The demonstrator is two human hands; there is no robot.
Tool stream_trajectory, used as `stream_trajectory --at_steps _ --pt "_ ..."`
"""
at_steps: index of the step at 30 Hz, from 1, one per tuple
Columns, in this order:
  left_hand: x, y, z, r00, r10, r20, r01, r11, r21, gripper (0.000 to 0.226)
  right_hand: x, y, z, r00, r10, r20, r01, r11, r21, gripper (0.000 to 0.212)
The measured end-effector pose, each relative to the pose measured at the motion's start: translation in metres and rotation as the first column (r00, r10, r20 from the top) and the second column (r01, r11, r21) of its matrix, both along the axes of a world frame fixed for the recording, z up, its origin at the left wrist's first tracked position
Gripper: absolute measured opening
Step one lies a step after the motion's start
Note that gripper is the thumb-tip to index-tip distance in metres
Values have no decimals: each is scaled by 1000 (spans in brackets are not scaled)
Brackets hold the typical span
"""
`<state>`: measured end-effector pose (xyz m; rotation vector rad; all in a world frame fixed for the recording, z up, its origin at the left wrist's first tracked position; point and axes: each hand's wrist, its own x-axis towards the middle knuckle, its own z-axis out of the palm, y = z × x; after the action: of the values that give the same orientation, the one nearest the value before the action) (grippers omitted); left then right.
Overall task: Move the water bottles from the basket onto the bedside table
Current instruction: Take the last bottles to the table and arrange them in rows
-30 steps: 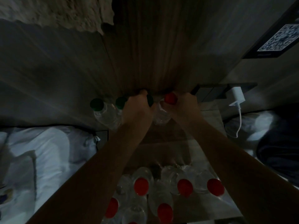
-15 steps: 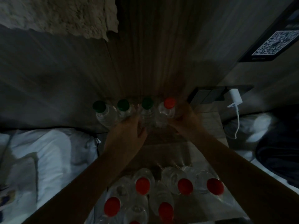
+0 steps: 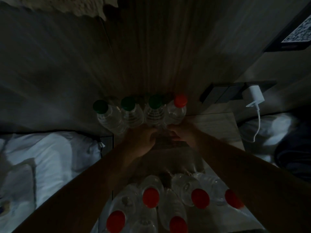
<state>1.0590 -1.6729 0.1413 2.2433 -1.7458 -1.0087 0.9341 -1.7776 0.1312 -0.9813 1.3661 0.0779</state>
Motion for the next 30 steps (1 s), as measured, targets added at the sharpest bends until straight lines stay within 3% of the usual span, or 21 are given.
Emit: stream_trajectory --at_steps 1,3,6,11,13,17,19,24,30 --pt "-1 1 -1 1000 0 5 0 1000 11 33 1 0 0 1000 -7 -4 7 1000 11 11" --pt "-2 1 -2 1000 -3 21 3 1000 20 38 3 1 -1 1000 19 -12 -19 1000 -20 2" --pt "-6 3 -3 999 39 3 -39 999 32 41 3 1 -6 1000 14 -21 -15 997 -74 20" --pt "10 30 -10 986 161 -45 -152 975 162 43 -7 16 -12 976 139 -165 -155 984 -88 43" --pt "24 41 -9 985 173 -1 -171 971 166 46 -7 20 -15 955 164 -245 -195 975 -106 60" --pt "46 50 -12 986 151 73 -162 971 175 70 4 29 -15 957 57 -285 -71 997 -38 100" --pt "49 49 -15 989 111 102 -127 977 174 72 11 33 -16 963 46 -265 -54 998 -25 99" --pt "48 50 -22 963 73 259 -118 979 164 76 27 30 -16 970 13 -244 -39 994 -101 60" --pt "44 48 -14 959 52 279 -103 980 171 80 28 35 -19 978 -101 -181 67 981 -183 60"
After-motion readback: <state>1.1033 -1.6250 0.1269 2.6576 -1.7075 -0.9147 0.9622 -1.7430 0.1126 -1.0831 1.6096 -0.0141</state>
